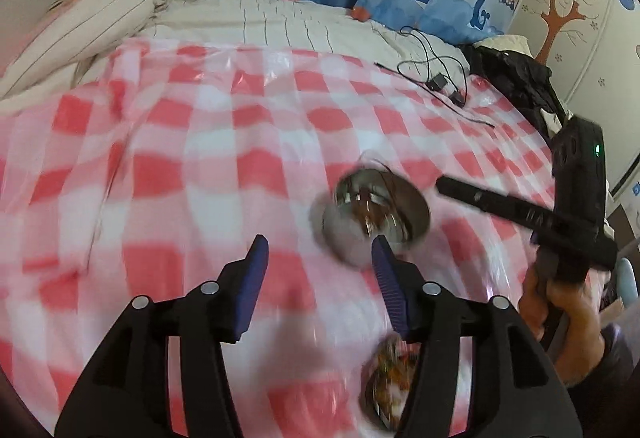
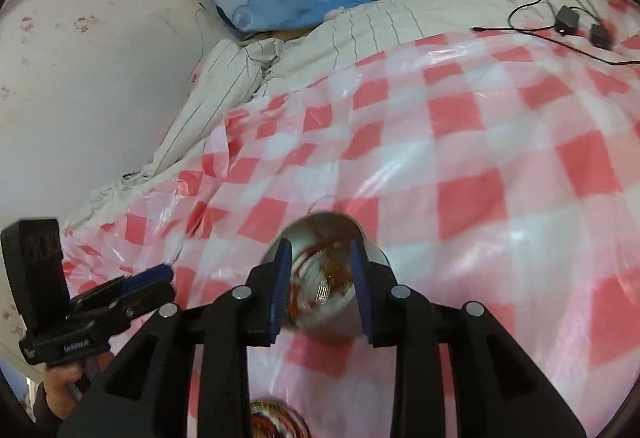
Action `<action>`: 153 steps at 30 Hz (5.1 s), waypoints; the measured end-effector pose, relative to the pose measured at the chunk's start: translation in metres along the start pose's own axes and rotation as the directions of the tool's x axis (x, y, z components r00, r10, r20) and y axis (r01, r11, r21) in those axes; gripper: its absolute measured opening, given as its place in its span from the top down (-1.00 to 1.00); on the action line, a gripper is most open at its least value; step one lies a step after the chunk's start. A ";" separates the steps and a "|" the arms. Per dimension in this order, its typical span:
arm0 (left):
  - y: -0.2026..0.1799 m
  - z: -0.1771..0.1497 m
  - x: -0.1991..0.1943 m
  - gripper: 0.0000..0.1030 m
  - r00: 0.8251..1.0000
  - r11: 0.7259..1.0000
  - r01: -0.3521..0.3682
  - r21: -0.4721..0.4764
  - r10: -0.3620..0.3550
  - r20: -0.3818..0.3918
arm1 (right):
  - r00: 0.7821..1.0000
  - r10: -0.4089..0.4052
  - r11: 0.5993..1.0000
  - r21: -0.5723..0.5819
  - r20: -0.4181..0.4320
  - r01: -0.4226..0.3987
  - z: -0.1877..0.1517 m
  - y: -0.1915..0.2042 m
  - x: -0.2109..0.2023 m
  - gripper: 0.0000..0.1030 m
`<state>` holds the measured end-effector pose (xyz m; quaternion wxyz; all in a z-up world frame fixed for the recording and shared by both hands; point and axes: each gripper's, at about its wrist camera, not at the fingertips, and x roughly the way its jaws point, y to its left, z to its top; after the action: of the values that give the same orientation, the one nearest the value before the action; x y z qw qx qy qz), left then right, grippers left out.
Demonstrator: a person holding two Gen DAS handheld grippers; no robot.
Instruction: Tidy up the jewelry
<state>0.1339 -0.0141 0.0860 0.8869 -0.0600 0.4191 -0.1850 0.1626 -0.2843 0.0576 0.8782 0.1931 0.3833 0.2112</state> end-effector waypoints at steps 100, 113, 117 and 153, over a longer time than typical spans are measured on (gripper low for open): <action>-0.005 -0.064 -0.009 -0.55 0.998 0.994 0.048 -0.098 -0.052 -0.046 | 0.991 -0.102 0.938 -0.340 -0.085 0.067 -0.103 0.045 -0.013 0.65; -0.069 -0.088 0.004 -0.55 0.983 0.968 0.134 0.212 -0.103 -0.151 | 0.998 0.051 0.998 -0.044 -0.045 -0.053 -0.080 -0.001 -0.035 0.84; -0.082 -0.095 0.007 -0.55 0.984 0.949 0.121 0.292 -0.076 -0.161 | 0.998 0.044 0.999 -0.005 -0.053 -0.044 -0.080 -0.010 -0.034 0.84; -0.045 -0.070 0.026 0.87 0.948 0.953 0.301 -0.028 -0.303 -0.094 | 0.996 0.032 0.998 0.061 -0.080 -0.028 -0.084 -0.027 -0.028 0.78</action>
<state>0.0827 -0.0622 0.0343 0.8262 -0.1204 0.4490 -0.3184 0.0884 -0.3065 0.0077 0.8525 0.2166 0.4217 0.2204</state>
